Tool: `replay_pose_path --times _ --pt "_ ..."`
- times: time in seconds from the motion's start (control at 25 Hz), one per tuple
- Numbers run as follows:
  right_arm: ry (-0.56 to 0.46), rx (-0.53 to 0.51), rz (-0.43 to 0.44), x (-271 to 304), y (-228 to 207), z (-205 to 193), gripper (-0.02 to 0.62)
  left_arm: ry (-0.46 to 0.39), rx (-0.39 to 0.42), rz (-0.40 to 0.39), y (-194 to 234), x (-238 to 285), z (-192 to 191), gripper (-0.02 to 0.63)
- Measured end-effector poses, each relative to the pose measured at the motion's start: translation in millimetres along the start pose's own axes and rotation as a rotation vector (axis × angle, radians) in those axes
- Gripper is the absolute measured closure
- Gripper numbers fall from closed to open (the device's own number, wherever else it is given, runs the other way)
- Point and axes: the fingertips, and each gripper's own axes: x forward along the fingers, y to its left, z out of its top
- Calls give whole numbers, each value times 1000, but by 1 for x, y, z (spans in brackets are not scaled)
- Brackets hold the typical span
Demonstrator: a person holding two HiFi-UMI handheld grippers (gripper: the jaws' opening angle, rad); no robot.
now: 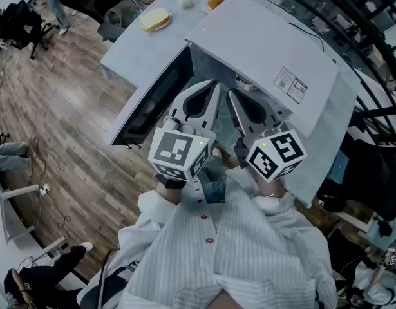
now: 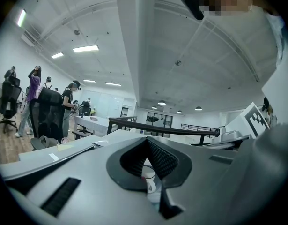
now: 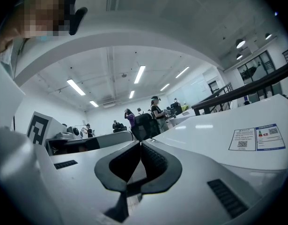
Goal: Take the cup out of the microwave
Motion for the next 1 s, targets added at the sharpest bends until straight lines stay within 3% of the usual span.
replay_pose_path --times 0.52,1.0 --pt "28 2 -141 -3 -18 -36 559 59 -16 -56 3 -1 -25 597" --pt "78 -1 -239 -2 -52 -83 558 114 -36 -92 1 13 -71 597"
